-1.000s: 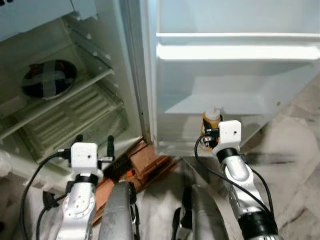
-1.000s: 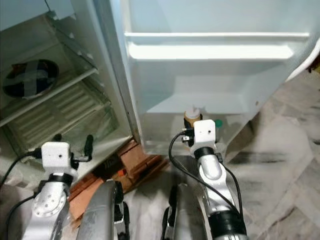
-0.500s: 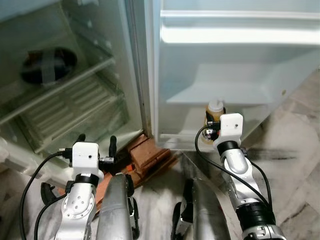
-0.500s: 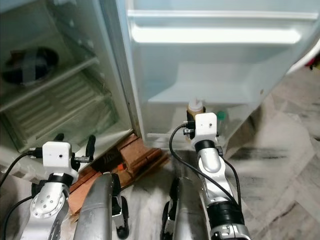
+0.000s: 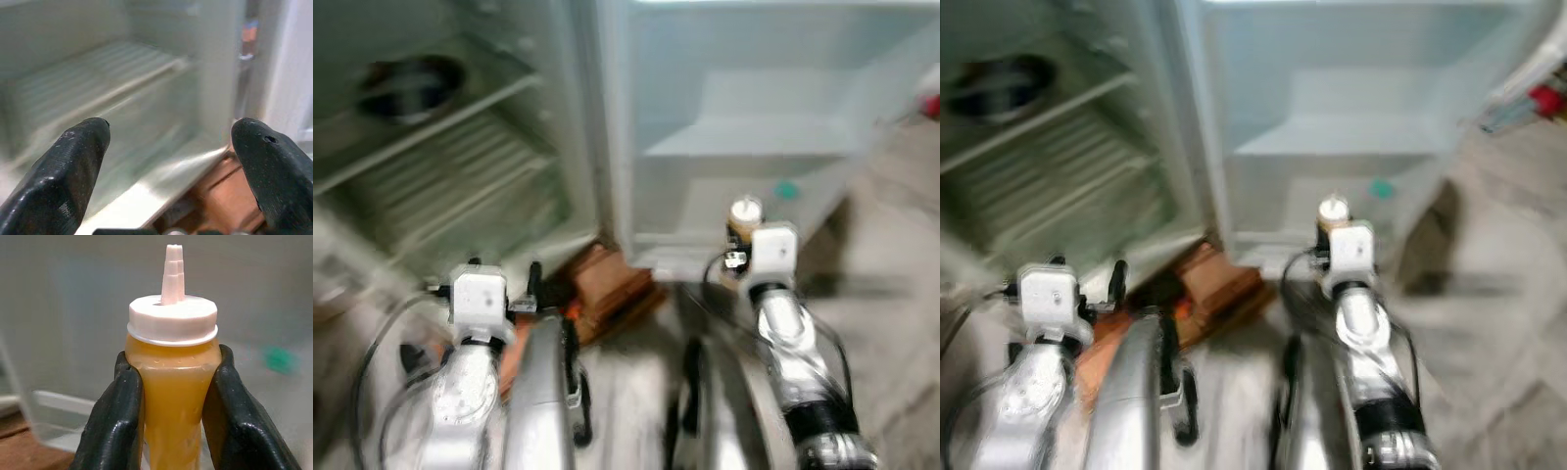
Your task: Restocking fridge
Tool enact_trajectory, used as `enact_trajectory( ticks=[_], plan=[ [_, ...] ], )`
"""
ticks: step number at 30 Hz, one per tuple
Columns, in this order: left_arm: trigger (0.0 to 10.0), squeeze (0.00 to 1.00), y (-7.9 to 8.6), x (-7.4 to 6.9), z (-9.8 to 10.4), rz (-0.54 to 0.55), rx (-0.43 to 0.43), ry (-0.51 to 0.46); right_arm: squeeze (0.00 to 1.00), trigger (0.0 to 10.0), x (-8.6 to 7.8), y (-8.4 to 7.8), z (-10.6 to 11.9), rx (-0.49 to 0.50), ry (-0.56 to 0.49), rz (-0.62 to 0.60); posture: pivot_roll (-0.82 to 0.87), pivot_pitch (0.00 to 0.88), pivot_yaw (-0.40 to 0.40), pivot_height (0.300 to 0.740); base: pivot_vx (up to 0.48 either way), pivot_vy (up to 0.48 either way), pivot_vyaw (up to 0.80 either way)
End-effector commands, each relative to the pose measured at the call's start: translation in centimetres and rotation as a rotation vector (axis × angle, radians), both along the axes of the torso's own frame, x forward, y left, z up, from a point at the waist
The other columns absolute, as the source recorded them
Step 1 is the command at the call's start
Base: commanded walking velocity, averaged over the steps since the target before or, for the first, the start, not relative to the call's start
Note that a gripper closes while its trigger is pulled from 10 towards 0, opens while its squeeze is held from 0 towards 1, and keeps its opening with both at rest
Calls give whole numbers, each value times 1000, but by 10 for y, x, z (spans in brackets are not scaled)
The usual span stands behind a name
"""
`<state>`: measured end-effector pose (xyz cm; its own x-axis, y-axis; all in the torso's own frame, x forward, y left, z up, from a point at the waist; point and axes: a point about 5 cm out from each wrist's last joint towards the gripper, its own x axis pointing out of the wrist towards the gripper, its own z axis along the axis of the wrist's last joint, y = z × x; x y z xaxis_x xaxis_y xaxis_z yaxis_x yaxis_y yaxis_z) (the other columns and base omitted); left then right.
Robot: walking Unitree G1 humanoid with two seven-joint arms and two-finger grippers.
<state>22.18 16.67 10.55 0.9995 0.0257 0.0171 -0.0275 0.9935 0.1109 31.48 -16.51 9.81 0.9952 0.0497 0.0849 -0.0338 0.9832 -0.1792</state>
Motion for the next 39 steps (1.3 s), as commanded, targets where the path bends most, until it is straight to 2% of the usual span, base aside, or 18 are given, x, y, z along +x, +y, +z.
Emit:
enact_trajectory(
  ticks=[1, 7, 13, 18, 21, 25, 28, 31, 33, 35, 39],
  plan=[
    [10000, 0, 1, -5, -10, -15, -1, 62, 0, 10000, 3, 7, -2, 9, -1, 31, 151, 222, 34, 556, 0, 0, 0],
    [10000, 0, -1, -8, -8, -41, -2, 65, 0, 10000, 22, 18, 13, -35, -55, 61, 164, 244, 48, 556, 0, 0, 0],
    [10000, 0, -3, -17, -3, -60, -9, 85, 0, 10000, 36, 34, 38, -86, -166, 107, 207, 306, 70, 556, 0, 0, 0],
    [10000, 0, -4, -29, 2, -101, 4, 110, 0, 10000, 46, 34, 45, -98, -186, 78, 261, 348, 86, 556, 0, 0, 0],
    [10000, 0, 0, -31, 5, -107, 23, 110, 0, 10000, 49, 37, 50, -123, -206, 91, 272, 359, 93, 556, 0, 0, 0],
    [10000, 0, 4, -35, 8, -97, 27, 123, 0, 10000, 55, 41, 60, -189, -255, 113, 300, 380, 103, 556, 0, 0, 0],
    [10000, 0, 3, -39, 10, -103, 26, 134, 0, 10000, 62, 41, 64, -235, -247, 114, 313, 390, 105, 556, 0, 0, 0],
    [10000, 0, 1, -42, 11, -113, 27, 143, 0, 10000, 64, 37, 59, -292, -208, 89, 333, 391, 105, 556, 0, 0, 0],
    [10000, 0, 2, -43, 11, -115, 28, 145, 0, 10000, 64, 36, 58, -299, -204, 91, 335, 392, 106, 556, 0, 0, 0],
    [10000, 0, 4, -44, 12, -114, 32, 154, 0, 10000, 66, 31, 50, -295, -136, 80, 339, 396, 109, 556, 0, 0, 0],
    [10000, 0, 5, -45, 12, -113, 34, 159, 0, 10000, 66, 28, 47, -324, -122, 70, 343, 398, 111, 556, 0, 0, 0]
  ],
)
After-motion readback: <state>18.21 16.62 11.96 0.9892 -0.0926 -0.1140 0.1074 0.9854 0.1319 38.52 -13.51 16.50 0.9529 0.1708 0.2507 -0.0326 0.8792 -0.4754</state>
